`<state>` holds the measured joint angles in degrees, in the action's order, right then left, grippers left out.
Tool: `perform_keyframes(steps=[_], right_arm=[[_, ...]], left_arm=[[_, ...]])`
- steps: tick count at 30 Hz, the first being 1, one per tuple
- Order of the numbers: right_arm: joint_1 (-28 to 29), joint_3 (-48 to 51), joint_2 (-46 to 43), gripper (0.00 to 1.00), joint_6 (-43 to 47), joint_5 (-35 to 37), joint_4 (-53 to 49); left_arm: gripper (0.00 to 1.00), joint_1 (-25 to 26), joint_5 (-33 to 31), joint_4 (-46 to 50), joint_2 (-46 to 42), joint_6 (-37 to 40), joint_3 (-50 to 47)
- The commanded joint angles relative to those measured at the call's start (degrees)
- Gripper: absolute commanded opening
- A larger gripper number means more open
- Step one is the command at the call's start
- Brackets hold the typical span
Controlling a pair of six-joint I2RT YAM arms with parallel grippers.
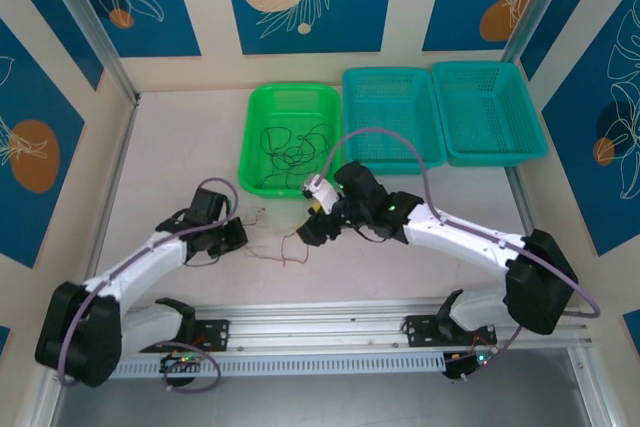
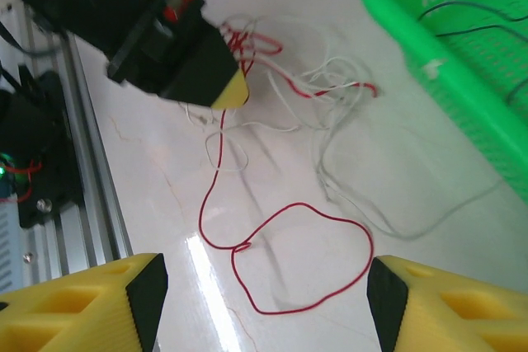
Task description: Untangle the cables
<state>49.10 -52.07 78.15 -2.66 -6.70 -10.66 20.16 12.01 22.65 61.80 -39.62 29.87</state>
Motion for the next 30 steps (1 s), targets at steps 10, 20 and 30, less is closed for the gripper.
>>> perform_keyframes(steps=[10,20,30], right_arm=[[-0.3,10.7,-1.6,0.65,3.3,5.1,17.2],[-7.2,14.5,-9.7,0.63,5.3,-7.3,14.9],[-6.7,14.9,-4.9,0.62,-0.9,-10.1,22.4]], left_arm=[[0.0,0.3,12.9,-1.1,-13.2,6.6,1.8],[0.0,1.7,23.8,1.2,-12.4,18.0,9.4],[0.0,3.3,26.6,-1.9,-10.8,19.4,11.9]])
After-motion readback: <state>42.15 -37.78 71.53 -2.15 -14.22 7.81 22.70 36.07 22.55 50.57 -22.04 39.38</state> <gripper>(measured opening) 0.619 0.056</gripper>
